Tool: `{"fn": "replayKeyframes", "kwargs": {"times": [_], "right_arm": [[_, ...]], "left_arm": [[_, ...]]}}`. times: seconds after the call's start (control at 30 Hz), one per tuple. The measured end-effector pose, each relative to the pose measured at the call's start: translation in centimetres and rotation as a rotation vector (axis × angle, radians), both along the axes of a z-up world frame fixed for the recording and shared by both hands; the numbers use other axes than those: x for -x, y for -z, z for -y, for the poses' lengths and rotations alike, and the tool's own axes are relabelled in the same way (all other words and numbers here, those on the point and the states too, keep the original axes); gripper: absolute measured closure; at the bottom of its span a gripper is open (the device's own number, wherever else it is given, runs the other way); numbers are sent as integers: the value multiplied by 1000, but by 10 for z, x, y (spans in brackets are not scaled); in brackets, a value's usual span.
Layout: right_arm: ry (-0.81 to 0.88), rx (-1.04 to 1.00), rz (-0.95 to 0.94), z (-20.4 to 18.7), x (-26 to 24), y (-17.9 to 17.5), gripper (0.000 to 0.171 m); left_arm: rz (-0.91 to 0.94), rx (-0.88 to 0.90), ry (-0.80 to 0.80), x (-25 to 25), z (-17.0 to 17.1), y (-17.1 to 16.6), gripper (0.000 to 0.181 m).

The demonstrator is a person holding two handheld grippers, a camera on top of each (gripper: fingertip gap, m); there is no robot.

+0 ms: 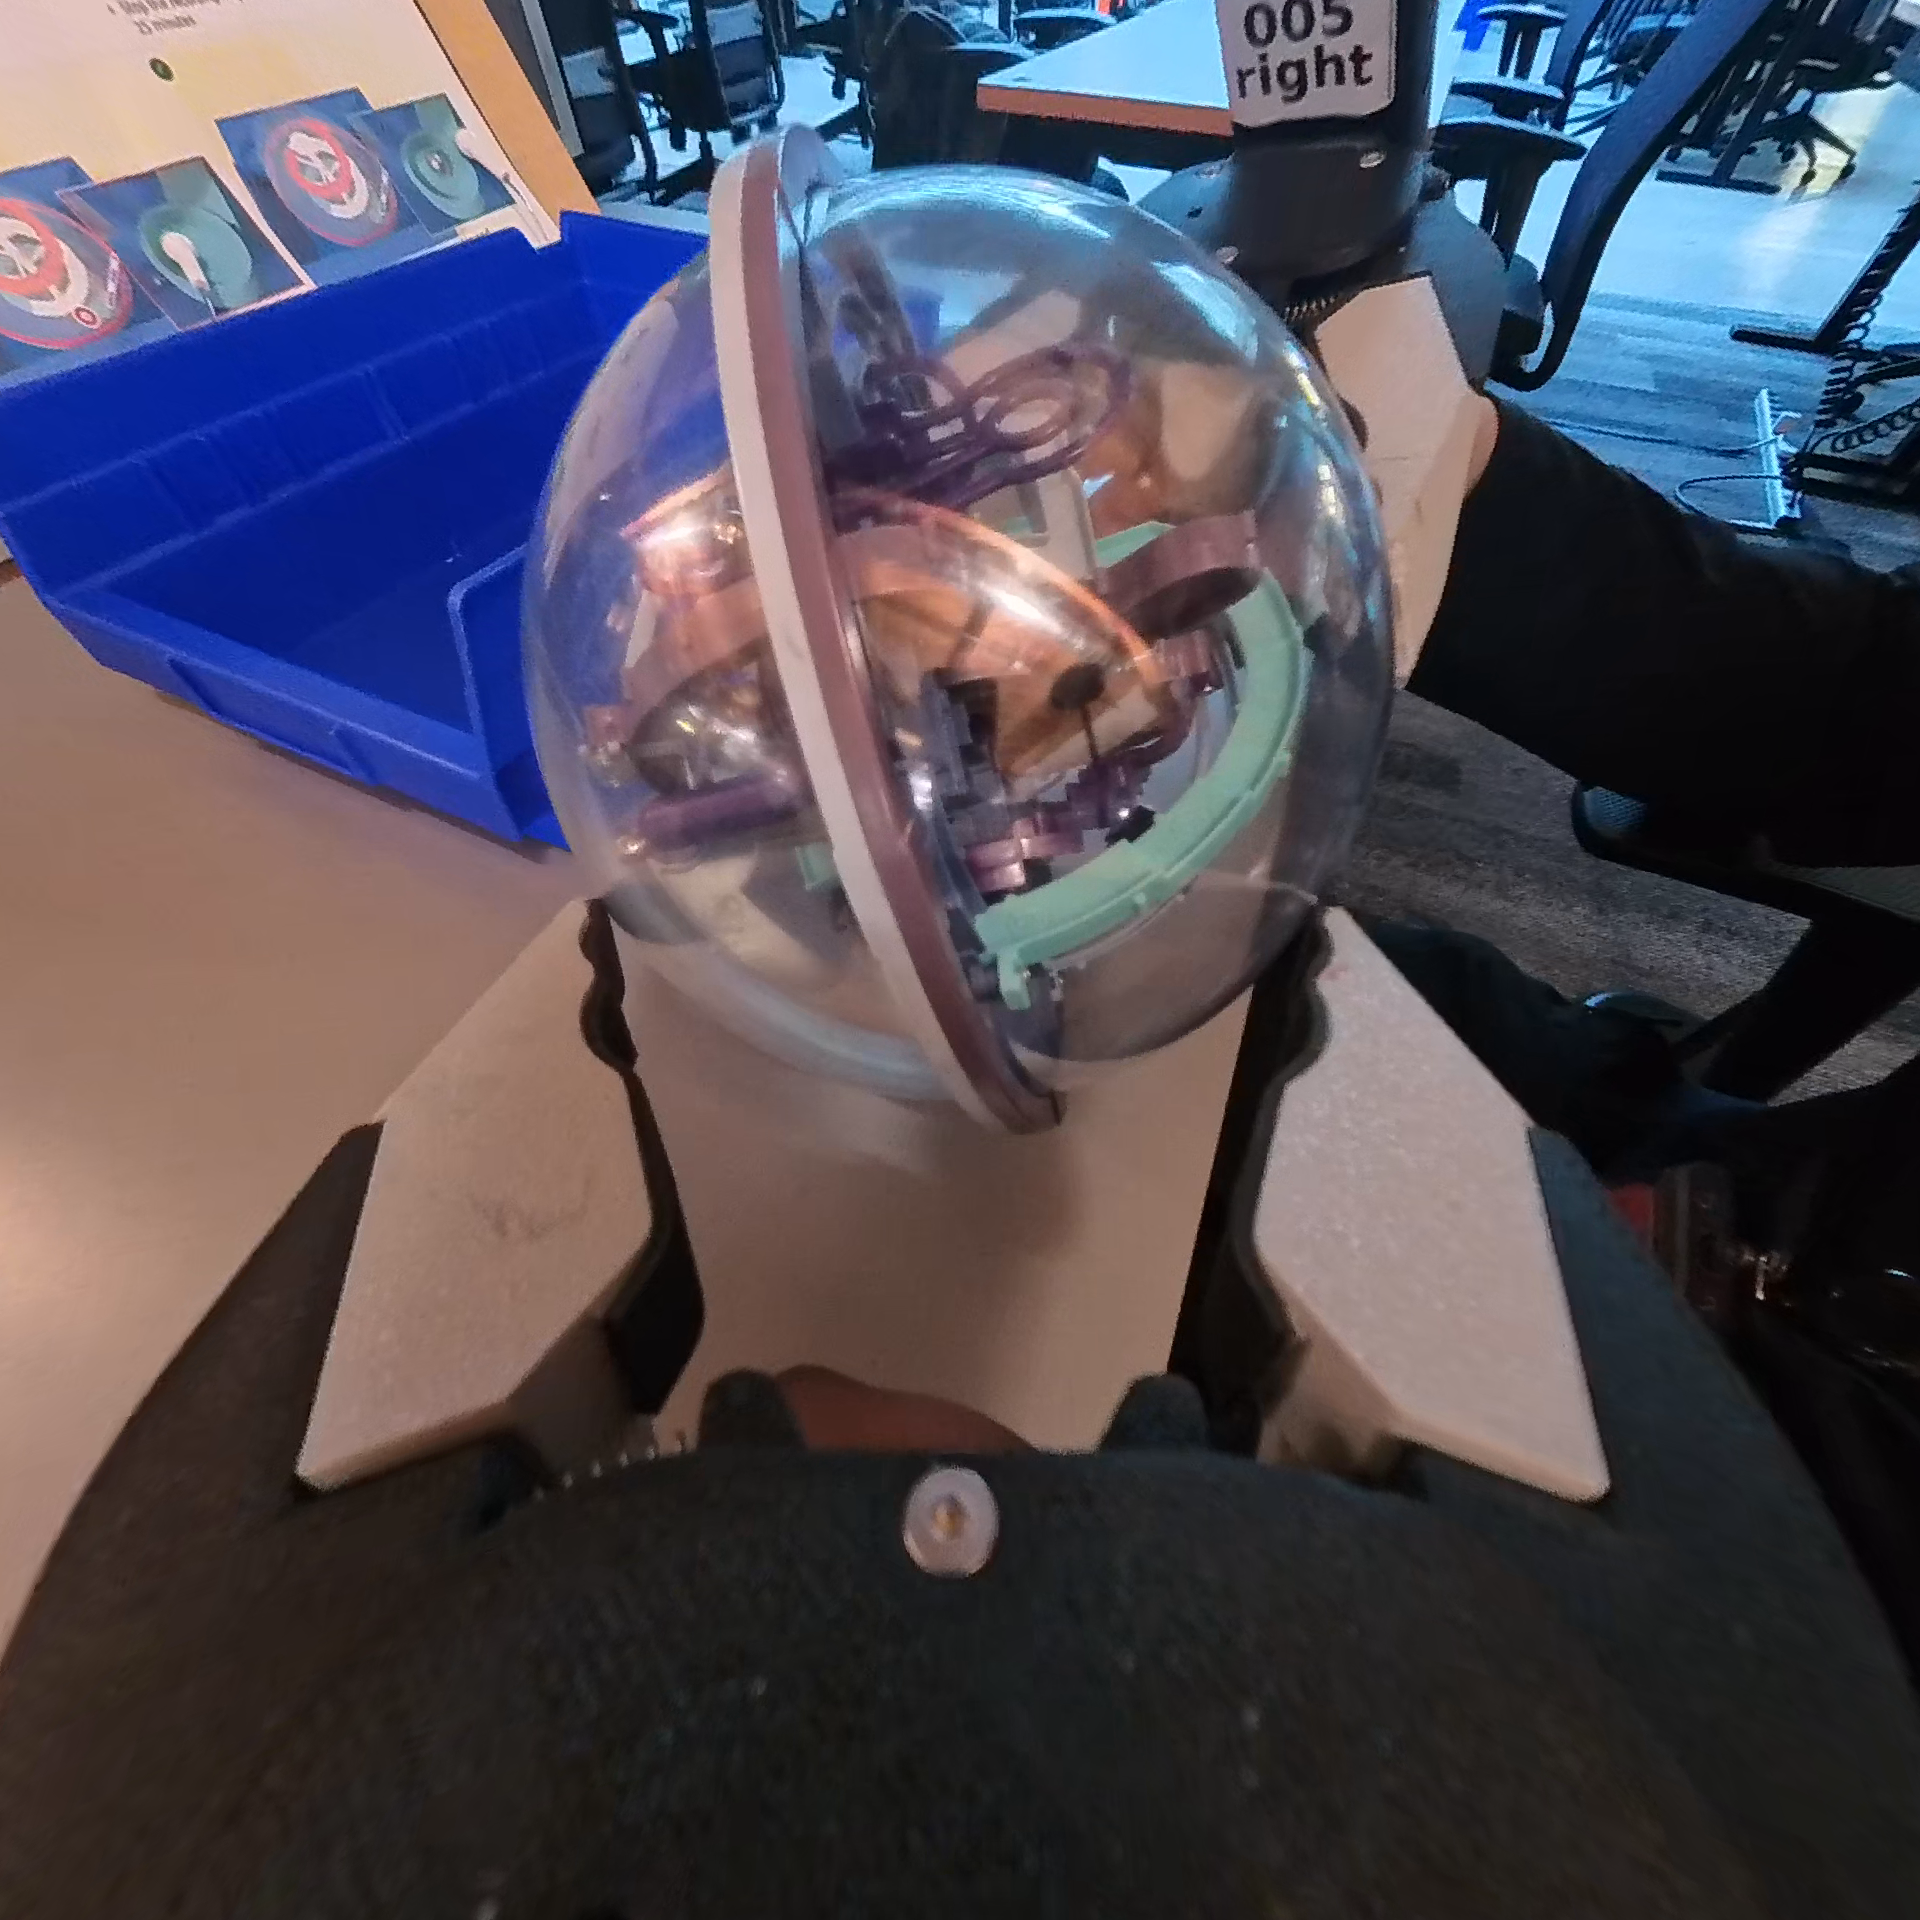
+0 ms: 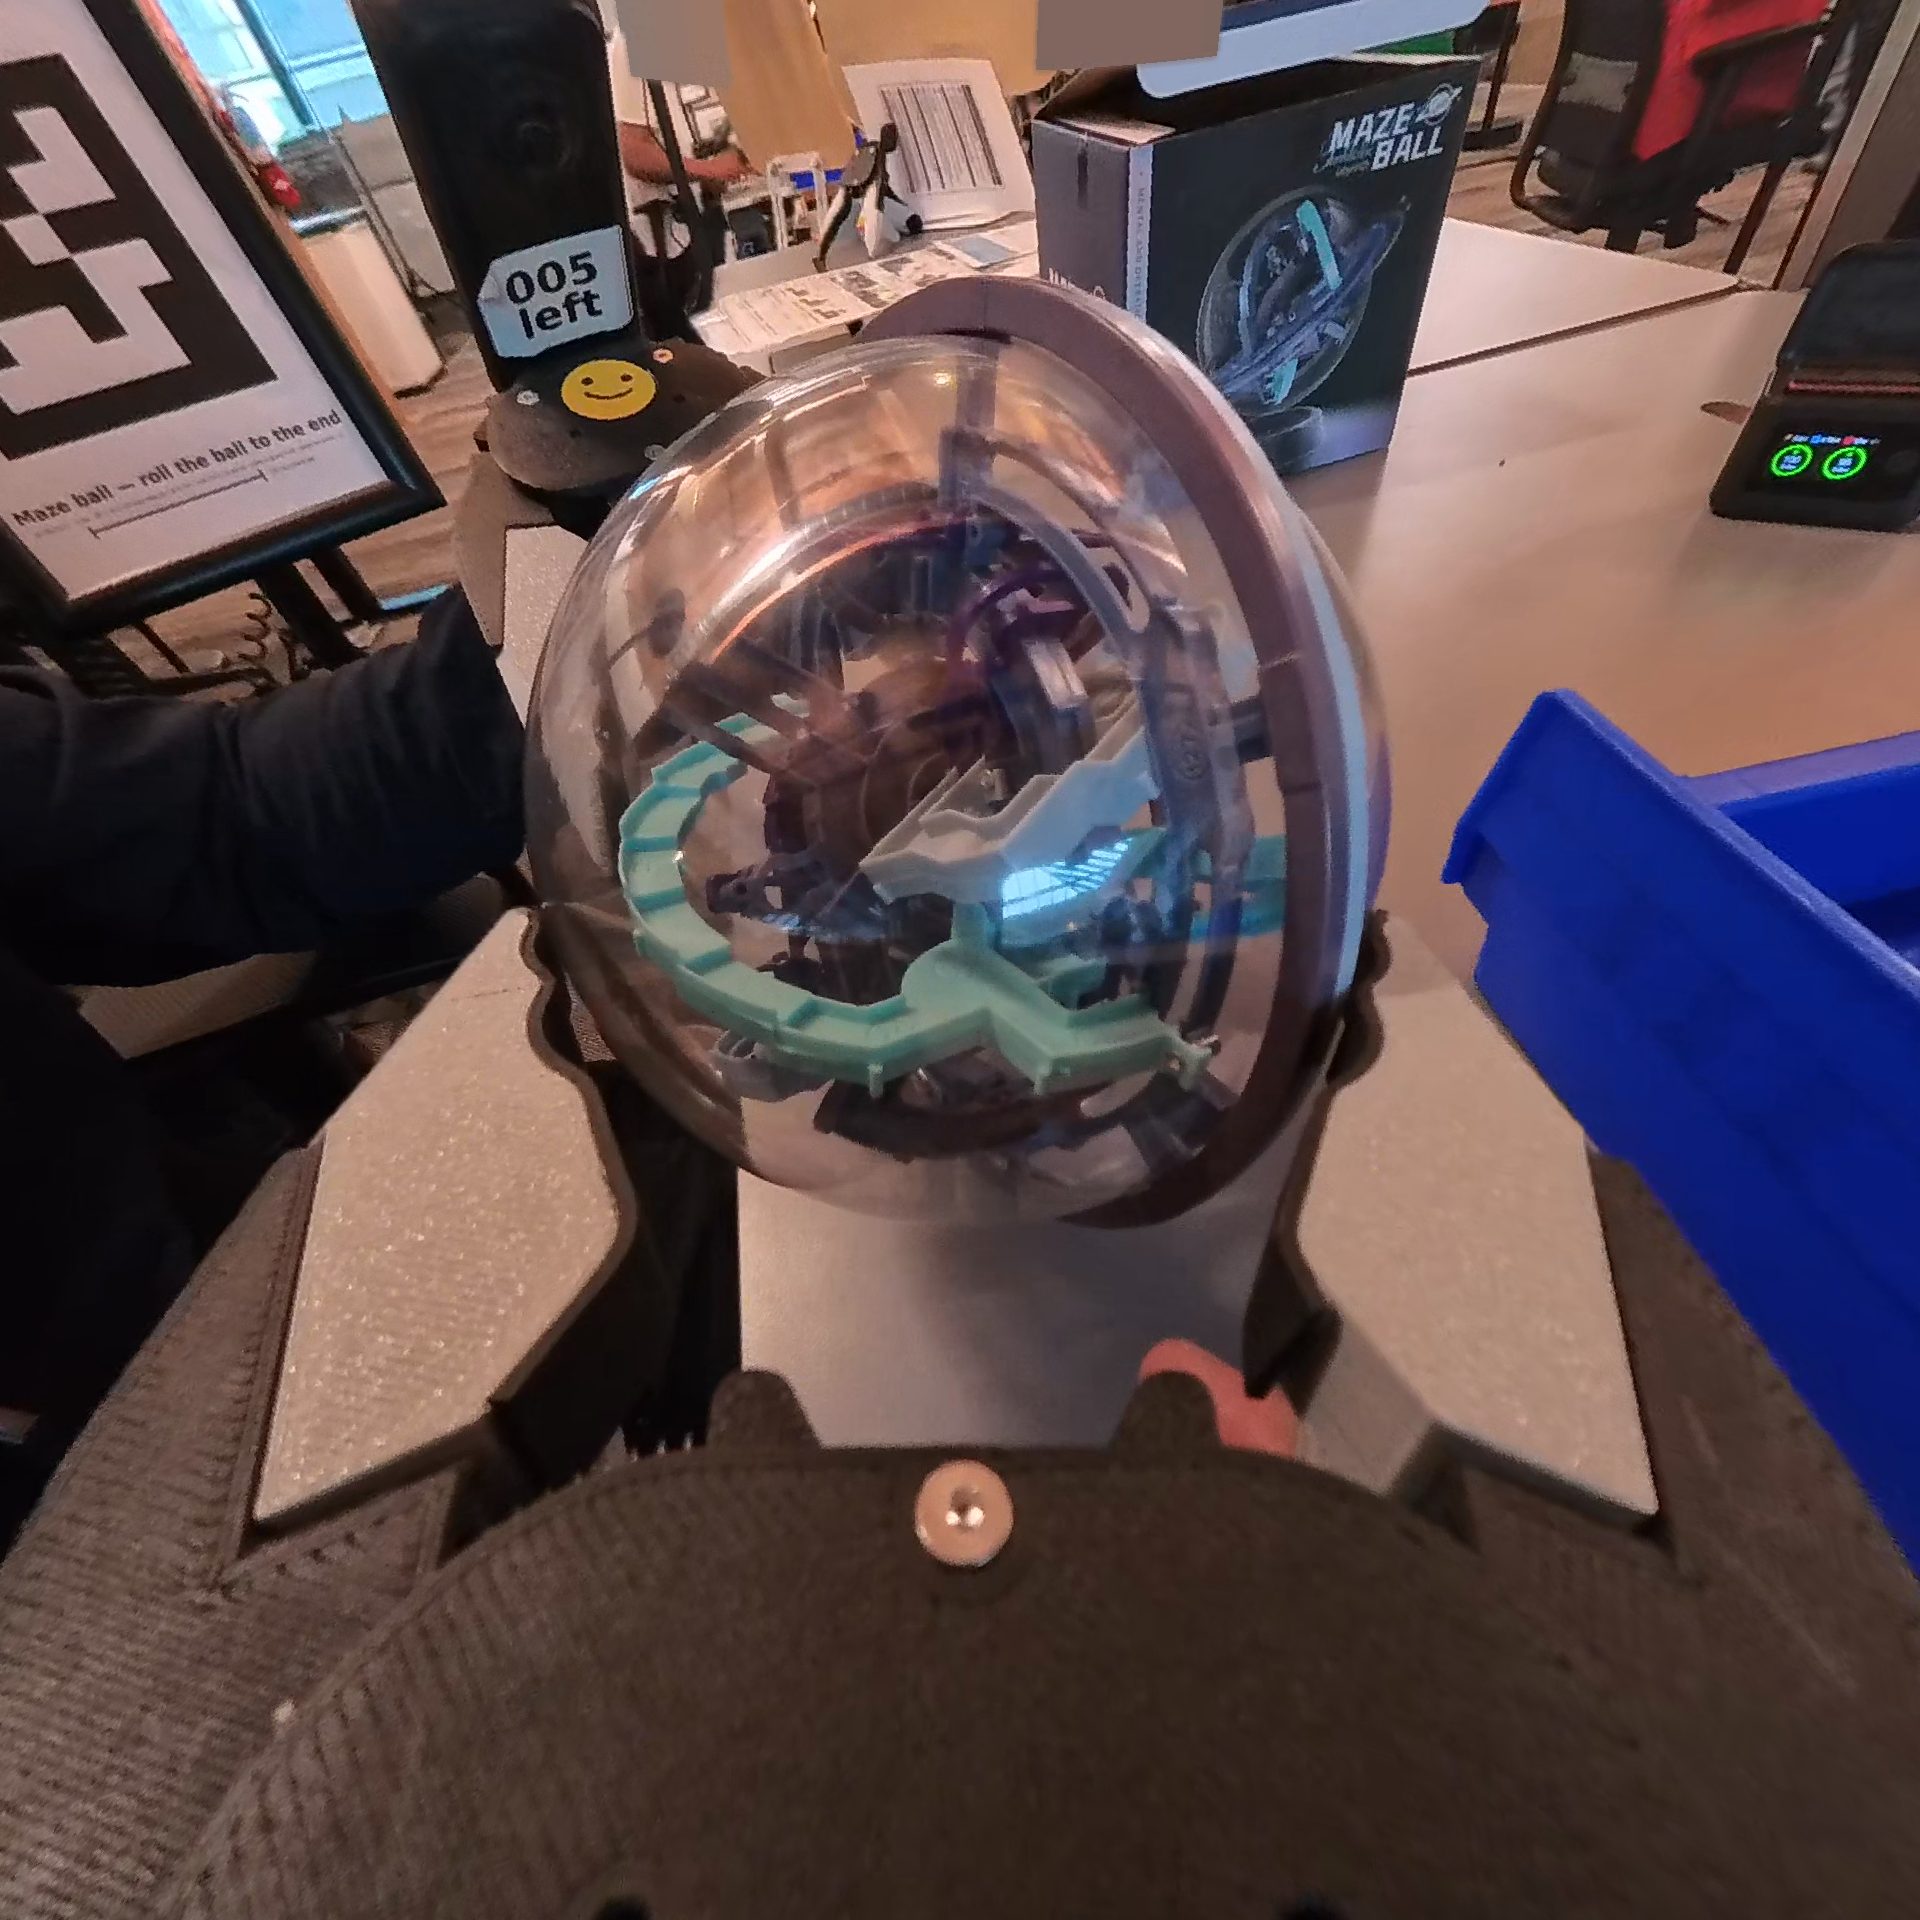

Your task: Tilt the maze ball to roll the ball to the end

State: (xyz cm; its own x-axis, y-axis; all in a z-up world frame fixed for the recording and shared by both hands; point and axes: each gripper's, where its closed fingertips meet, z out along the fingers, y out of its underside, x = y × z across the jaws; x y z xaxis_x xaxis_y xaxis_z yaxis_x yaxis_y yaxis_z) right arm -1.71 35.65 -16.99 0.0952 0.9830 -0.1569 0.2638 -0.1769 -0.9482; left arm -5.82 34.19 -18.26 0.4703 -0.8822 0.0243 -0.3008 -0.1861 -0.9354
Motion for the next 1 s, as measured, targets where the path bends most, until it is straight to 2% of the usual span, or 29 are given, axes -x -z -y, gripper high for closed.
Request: {"fn": "replayKeyframes", "kwargs": {"times": [1.0], "right_arm": [[-24, 7, -17, 3, 4, 3, 27]], "left_arm": [[-53, -50, -23, 4, 3, -7, 57]]}}
